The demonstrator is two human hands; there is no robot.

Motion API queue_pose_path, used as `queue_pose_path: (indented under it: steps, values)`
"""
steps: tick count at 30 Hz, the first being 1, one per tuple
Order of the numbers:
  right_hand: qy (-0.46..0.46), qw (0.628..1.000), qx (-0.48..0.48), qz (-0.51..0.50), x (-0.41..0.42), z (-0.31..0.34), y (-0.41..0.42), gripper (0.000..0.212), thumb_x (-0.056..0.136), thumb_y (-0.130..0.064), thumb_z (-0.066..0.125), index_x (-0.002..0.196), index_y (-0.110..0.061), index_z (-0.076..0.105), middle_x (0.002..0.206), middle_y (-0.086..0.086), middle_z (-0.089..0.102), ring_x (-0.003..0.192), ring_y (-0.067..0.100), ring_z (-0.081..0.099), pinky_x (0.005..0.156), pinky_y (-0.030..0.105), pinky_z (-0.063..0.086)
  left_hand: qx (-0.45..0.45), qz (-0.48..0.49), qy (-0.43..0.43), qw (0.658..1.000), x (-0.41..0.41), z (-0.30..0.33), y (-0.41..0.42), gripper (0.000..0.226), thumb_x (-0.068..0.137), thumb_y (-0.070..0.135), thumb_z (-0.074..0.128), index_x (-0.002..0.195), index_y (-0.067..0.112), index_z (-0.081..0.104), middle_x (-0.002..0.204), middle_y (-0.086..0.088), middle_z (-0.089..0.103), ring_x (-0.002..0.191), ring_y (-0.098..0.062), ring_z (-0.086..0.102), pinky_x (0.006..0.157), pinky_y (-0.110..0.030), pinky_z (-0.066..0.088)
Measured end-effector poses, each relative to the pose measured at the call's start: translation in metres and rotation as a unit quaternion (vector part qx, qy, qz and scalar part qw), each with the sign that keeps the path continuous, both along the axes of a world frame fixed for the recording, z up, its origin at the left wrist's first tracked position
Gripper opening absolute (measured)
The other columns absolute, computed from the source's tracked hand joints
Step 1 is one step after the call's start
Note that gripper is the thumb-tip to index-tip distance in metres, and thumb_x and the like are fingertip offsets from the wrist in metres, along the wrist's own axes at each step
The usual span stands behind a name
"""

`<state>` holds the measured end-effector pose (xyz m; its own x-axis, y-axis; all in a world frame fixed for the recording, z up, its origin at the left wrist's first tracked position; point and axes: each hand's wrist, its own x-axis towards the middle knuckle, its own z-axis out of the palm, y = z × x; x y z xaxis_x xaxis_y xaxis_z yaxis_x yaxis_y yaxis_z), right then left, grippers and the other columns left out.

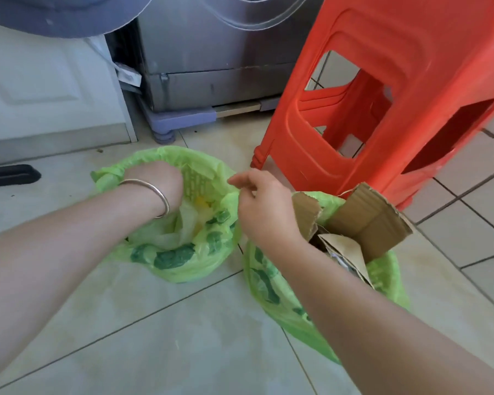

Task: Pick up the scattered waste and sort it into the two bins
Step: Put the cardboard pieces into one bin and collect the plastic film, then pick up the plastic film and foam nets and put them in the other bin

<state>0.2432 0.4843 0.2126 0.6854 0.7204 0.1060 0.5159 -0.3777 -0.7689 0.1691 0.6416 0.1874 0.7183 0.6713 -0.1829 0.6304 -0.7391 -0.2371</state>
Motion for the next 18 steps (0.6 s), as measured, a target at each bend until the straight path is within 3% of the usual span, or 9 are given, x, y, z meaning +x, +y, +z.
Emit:
queue_pose_path:
  steps: [2, 5, 7, 9, 13, 18]
  values:
    - [0.048, 0.997, 0.030, -0.042, 0.011, 0.015, -0.031, 0.032, 0.091, -0.005, 0.041, 0.096, -0.024, 0.066, 0.092, -0.009, 0.063, 0.059, 0.003, 0.045, 0.058, 0.022, 0.039, 0.026, -0.023, -0.132, 0.991, -0.011, 0.029, -0.028, 0.025, 0.090, 0.024, 0.043, 0.104, 0.021, 0.065, 0.108, -0.009, 0.066, 0.098, -0.034, 0.062, 0.072, -0.035, 0.048]
    - [0.077, 0.987, 0.095, -0.101, 0.026, 0.041, -0.083, 0.035, 0.087, -0.002, 0.042, 0.082, -0.029, 0.063, 0.079, -0.015, 0.062, 0.064, 0.002, 0.051, 0.063, 0.019, 0.042, -0.018, -0.099, -0.348, 0.932, -0.023, 0.062, -0.088, 0.021, 0.086, 0.024, 0.047, 0.099, 0.024, 0.064, 0.100, -0.002, 0.068, 0.090, -0.032, 0.064, 0.074, -0.041, 0.053]
    - [0.094, 0.979, 0.123, -0.133, 0.029, 0.055, -0.129, 0.037, 0.084, 0.002, 0.043, 0.077, -0.030, 0.062, 0.076, -0.013, 0.063, 0.068, 0.004, 0.055, 0.063, 0.019, 0.045, -0.088, -0.151, -0.420, 0.890, -0.026, 0.073, -0.137, 0.022, 0.082, 0.021, 0.048, 0.096, 0.021, 0.065, 0.093, 0.000, 0.069, 0.082, -0.025, 0.065, 0.074, -0.039, 0.053]
    - [0.108, 0.977, 0.117, -0.139, 0.025, 0.063, -0.183, 0.037, 0.084, 0.003, 0.045, 0.075, -0.029, 0.060, 0.075, -0.009, 0.063, 0.073, 0.007, 0.058, 0.067, 0.021, 0.047, -0.158, -0.178, -0.442, 0.865, -0.030, 0.073, -0.190, 0.021, 0.080, 0.018, 0.050, 0.095, 0.018, 0.066, 0.088, 0.003, 0.066, 0.075, -0.017, 0.063, 0.071, -0.032, 0.052]
    - [0.147, 0.978, 0.075, -0.126, 0.009, 0.074, -0.312, 0.034, 0.090, 0.003, 0.044, 0.078, -0.027, 0.056, 0.074, -0.008, 0.060, 0.071, 0.002, 0.057, 0.066, 0.013, 0.045, -0.284, -0.199, -0.404, 0.846, -0.026, 0.057, -0.294, 0.021, 0.078, 0.015, 0.052, 0.094, 0.017, 0.066, 0.086, 0.008, 0.062, 0.076, -0.002, 0.055, 0.066, 0.002, 0.038]
    - [0.175, 0.963, -0.007, -0.203, -0.013, 0.059, -0.477, 0.035, 0.092, 0.000, 0.044, 0.079, -0.029, 0.058, 0.075, -0.007, 0.062, 0.072, 0.005, 0.059, 0.068, 0.022, 0.047, -0.391, -0.219, -0.280, 0.849, -0.004, 0.032, -0.414, 0.019, 0.083, 0.011, 0.059, 0.097, 0.024, 0.063, 0.086, 0.009, 0.062, 0.068, 0.006, 0.057, 0.063, -0.003, 0.039]
